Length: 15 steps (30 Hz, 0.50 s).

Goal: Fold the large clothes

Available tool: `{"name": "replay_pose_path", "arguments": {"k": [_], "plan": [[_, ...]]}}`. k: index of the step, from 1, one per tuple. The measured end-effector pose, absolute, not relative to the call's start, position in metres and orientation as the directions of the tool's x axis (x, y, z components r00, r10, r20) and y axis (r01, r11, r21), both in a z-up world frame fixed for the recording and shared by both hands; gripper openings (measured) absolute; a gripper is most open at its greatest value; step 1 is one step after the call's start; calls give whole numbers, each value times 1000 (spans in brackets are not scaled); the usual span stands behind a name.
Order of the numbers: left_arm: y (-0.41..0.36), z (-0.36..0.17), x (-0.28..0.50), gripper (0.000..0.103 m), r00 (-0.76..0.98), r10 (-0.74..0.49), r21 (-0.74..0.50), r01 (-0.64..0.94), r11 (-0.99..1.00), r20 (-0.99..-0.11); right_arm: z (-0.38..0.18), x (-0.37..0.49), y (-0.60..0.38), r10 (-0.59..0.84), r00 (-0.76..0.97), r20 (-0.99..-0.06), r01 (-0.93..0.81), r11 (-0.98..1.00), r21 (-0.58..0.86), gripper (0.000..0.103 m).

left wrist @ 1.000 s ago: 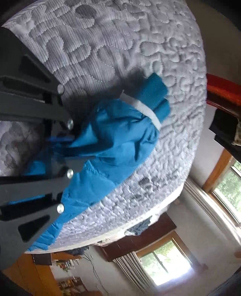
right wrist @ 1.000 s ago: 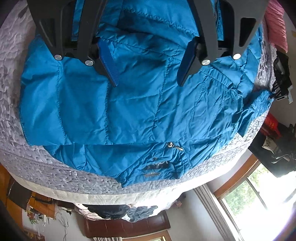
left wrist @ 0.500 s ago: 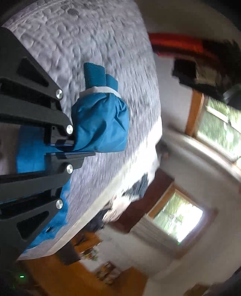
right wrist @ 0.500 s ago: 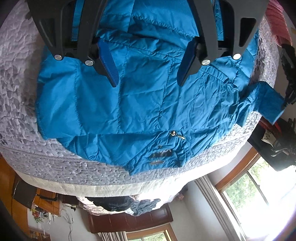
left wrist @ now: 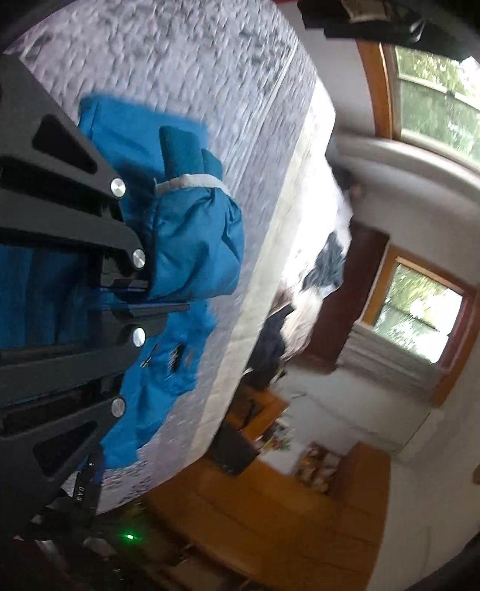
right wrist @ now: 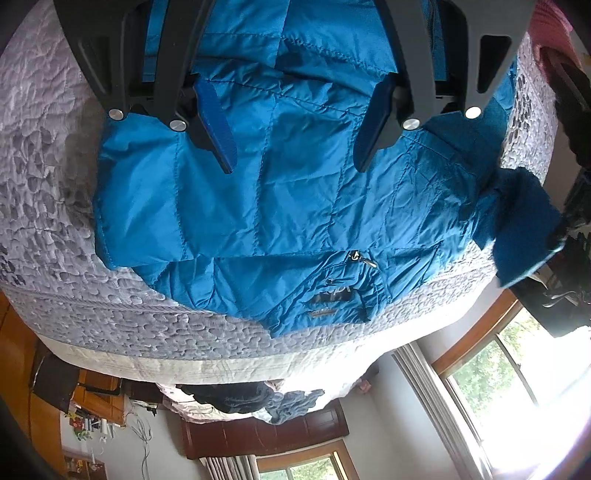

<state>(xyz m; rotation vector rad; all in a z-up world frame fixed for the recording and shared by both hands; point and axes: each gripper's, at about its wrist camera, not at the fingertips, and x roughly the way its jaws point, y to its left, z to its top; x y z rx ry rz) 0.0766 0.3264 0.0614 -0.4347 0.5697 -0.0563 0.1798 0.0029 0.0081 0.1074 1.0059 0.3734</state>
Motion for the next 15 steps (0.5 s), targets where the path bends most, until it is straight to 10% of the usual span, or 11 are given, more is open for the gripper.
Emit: {"name": "replay_pose_path", "arguments": {"k": [15], "plan": [[241,-35,125,3,701,-268,-343,35,939,-661,-17,190,7,354,408,-842,-249,930,270,66]]}}
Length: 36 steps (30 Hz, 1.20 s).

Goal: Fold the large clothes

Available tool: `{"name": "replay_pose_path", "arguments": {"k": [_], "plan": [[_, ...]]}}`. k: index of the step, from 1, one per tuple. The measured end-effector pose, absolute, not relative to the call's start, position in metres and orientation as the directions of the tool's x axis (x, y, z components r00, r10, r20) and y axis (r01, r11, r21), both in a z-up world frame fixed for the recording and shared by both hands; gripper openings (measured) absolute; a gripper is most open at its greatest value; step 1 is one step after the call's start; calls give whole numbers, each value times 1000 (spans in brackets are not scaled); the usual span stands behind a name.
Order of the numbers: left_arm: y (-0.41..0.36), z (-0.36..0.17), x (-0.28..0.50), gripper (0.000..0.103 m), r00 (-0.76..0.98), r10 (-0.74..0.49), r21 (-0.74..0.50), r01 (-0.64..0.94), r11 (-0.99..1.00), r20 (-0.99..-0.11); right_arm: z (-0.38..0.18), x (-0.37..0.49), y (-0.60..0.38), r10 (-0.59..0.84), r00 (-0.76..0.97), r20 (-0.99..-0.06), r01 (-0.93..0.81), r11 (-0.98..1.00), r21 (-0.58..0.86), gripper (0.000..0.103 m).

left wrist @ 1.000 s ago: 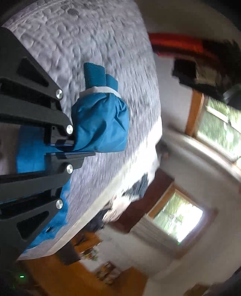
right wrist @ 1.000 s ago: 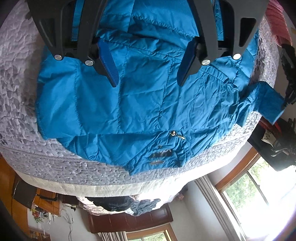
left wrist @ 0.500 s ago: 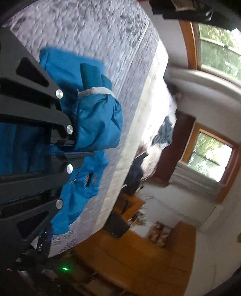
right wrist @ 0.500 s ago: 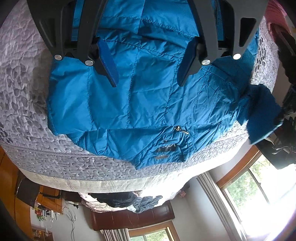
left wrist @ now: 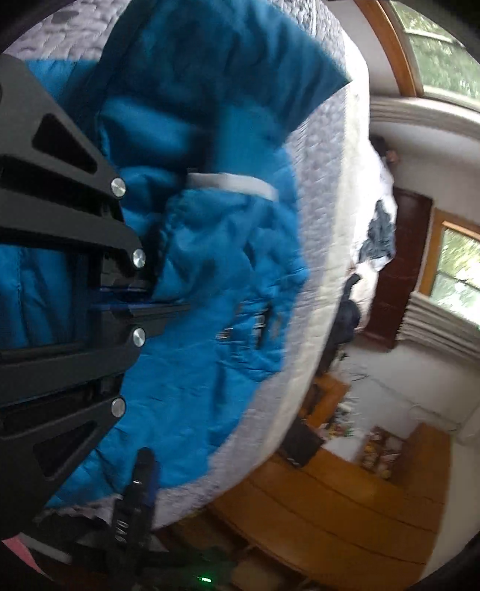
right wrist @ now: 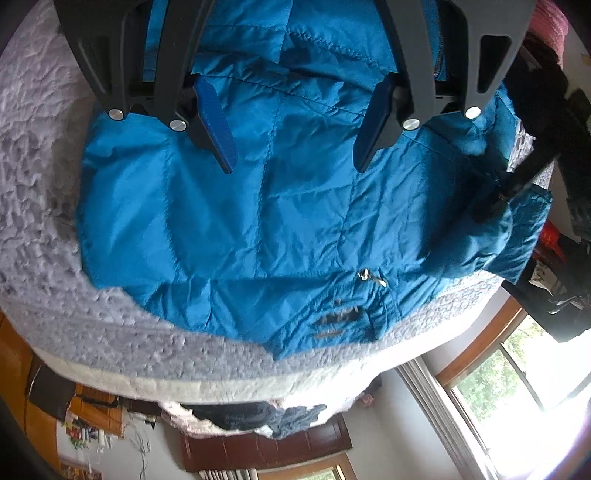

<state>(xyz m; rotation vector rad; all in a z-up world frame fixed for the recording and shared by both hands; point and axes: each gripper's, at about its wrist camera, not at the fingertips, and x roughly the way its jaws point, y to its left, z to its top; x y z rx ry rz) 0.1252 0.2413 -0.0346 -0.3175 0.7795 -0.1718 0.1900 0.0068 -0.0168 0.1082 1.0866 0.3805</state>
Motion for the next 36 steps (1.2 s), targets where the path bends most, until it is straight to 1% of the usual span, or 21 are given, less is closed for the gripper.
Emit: {"name": "replay_pose_path", "arguments": {"k": [4,7,10,11,12,13,14,17,21,24,26,30,32,33,34,35,36], "plan": [[229,-49,128,6,644,-329,-352,98,931,-691,-29,194,8,353,382,-854,-241,930,276,66],[231,-44,119,7,630,-376,-392,121,912,-680,-28,193,8,355,386,-851,-246,929,276,66],[241,-27,95,20,625,-436,-435,166,885,-648,-27,193,6,370,386,-845,-240,925,295,66],[245,-21,86,29,630,-448,-445,177,878,-634,-26,193,6,374,385,-844,-240,923,300,66],[250,-14,77,36,639,-465,-460,190,867,-613,-25,192,7,379,384,-842,-243,921,304,66],[258,-6,66,37,659,-479,-474,205,856,-580,-21,190,8,388,387,-837,-250,918,310,66],[264,4,59,38,684,-473,-471,210,857,-556,-17,187,12,397,389,-831,-261,913,314,66],[295,29,47,47,763,-422,-462,184,868,-489,-6,181,24,457,370,-809,-295,883,364,66],[336,40,48,47,849,-281,-437,67,897,-448,0,182,56,571,254,-781,-331,810,485,69],[359,34,55,47,868,-191,-431,-29,902,-458,-1,189,83,594,188,-782,-342,786,515,69],[371,28,61,47,861,-189,-459,-57,887,-472,-5,196,104,595,156,-789,-341,782,522,69],[384,26,65,47,858,-169,-460,-86,884,-486,-21,214,142,601,93,-794,-317,773,549,69],[391,25,68,47,856,-163,-466,-99,879,-490,-30,218,157,558,88,-825,-326,799,506,63],[396,24,66,47,855,-160,-468,-105,877,-493,-33,218,167,541,90,-836,-343,805,484,53],[400,24,65,47,854,-158,-469,-110,876,-495,-33,217,171,533,92,-841,-353,807,473,47],[401,23,66,47,853,-157,-470,-114,876,-498,-31,217,176,517,103,-850,-364,815,451,45],[403,22,65,48,851,-156,-469,-117,875,-502,-28,216,177,506,116,-855,-376,819,434,38]]}}
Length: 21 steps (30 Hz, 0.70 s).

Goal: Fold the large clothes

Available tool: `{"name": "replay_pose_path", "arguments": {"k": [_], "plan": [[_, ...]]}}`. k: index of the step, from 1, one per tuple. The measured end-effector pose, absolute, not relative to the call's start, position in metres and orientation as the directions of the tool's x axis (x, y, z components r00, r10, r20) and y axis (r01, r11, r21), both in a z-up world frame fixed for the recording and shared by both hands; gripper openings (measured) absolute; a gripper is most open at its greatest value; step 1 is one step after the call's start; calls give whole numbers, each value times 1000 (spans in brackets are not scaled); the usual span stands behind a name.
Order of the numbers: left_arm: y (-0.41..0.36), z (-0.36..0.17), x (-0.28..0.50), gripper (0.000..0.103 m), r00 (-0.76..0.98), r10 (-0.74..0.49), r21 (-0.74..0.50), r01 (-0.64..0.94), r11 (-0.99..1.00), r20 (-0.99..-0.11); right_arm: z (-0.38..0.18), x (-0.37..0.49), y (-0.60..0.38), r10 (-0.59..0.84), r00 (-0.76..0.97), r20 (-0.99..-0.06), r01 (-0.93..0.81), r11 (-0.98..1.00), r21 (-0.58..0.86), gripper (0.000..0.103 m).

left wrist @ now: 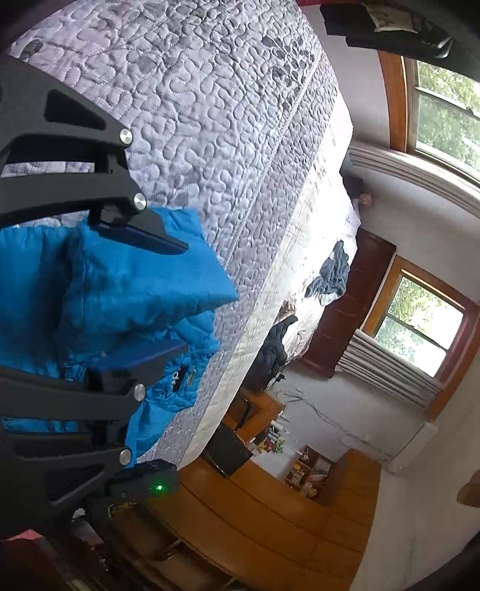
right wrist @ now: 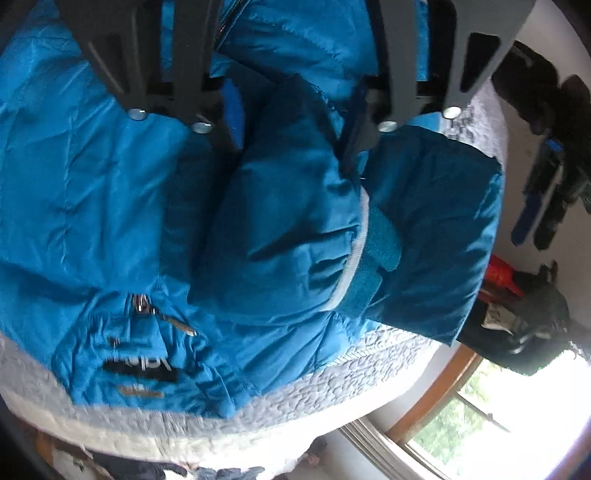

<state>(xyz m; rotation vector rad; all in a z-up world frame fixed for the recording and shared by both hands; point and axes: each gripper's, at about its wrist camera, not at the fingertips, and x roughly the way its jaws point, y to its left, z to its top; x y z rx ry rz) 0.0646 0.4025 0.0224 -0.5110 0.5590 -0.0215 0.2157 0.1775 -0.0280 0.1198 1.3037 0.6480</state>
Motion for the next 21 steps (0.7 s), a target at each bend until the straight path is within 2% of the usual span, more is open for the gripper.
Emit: {"name": "replay_pose_path", "arguments": {"k": [1,4,11,16,19,21], "plan": [[404,21,65,48,849,-155,-470,-120,874,-506,-23,214,177,505,129,-853,-386,818,426,29],[404,21,64,49,843,-161,-470,-120,874,-513,-3,210,160,527,158,-835,-385,812,439,23],[377,17,77,49,813,-220,-448,-55,892,-538,27,210,79,482,288,-828,-309,865,396,23],[343,-9,108,50,723,-306,-442,1,897,-619,0,222,56,491,249,-835,-248,866,435,23],[334,-40,127,50,655,-292,-410,-29,912,-697,-22,227,51,484,229,-845,-224,871,438,25],[334,-52,129,49,650,-278,-387,-27,922,-707,-30,230,50,487,220,-845,-213,870,445,28]]}}
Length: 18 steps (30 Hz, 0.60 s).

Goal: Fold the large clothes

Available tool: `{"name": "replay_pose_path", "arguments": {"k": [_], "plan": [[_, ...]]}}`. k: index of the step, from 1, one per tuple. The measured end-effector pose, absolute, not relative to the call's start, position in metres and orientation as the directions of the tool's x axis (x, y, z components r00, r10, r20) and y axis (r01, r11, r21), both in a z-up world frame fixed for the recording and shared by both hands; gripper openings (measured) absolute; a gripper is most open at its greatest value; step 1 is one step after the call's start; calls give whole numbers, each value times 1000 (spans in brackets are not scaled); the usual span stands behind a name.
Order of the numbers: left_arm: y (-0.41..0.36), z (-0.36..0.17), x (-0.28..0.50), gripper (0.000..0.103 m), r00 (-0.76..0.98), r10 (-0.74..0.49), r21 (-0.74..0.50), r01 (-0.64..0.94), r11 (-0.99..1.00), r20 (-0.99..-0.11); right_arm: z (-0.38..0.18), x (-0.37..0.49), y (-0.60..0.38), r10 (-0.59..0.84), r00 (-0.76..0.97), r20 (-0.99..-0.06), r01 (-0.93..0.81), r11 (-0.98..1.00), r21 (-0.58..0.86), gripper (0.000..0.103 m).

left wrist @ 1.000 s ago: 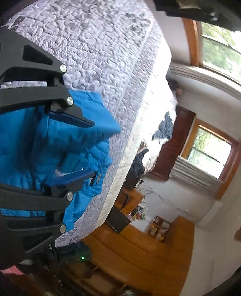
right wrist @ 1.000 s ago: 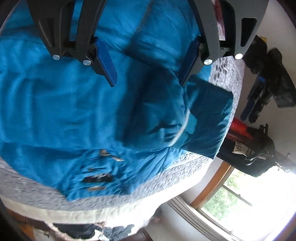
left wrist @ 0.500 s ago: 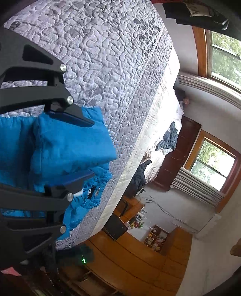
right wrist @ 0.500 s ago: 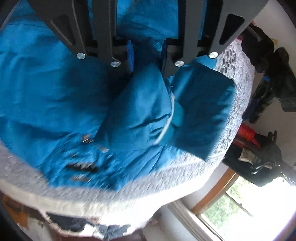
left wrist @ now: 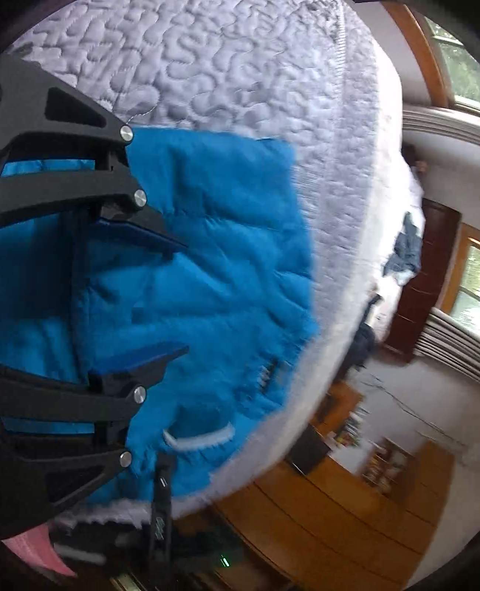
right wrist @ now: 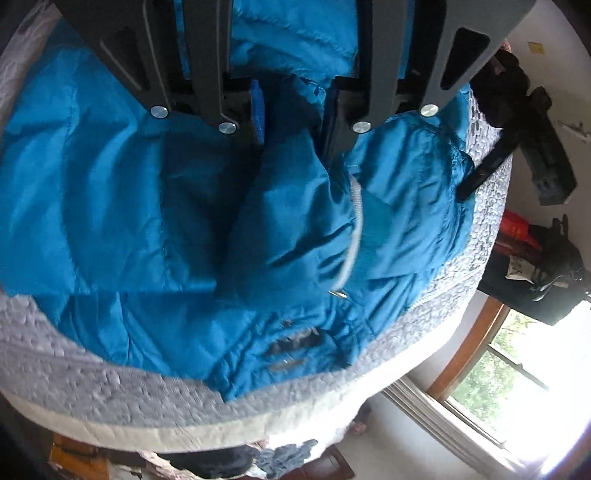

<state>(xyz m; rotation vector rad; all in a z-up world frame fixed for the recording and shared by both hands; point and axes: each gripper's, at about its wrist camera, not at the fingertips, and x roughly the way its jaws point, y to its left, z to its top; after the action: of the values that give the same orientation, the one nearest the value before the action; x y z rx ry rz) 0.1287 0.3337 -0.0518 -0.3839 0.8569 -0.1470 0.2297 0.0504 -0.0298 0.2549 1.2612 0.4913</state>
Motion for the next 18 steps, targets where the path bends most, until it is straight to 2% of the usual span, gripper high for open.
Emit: {"name": "replay_pose_path", "arguments": {"k": [6,8,10,12,14,16,18], "plan": [[338,-46,125,50,657,-280,-387,-19,922,-700,-16,223,56,439,254,-862,-229,893,387,39],[340,-39,121,51,668,-274,-386,-21,922,-692,4,216,65,387,314,-867,-263,913,313,41],[339,-31,118,53,683,-266,-376,-13,927,-680,24,208,78,341,370,-864,-307,923,233,50],[335,-26,115,56,687,-264,-368,-5,930,-677,31,205,94,324,376,-868,-343,919,195,54],[333,-28,117,56,677,-258,-358,-8,934,-689,31,206,116,293,375,-879,-380,914,142,58],[333,-35,119,56,661,-249,-349,-21,937,-708,21,209,139,228,373,-899,-395,916,69,69],[333,-41,122,56,651,-250,-352,-29,936,-717,8,214,155,156,381,-911,-394,919,-8,73]]}}
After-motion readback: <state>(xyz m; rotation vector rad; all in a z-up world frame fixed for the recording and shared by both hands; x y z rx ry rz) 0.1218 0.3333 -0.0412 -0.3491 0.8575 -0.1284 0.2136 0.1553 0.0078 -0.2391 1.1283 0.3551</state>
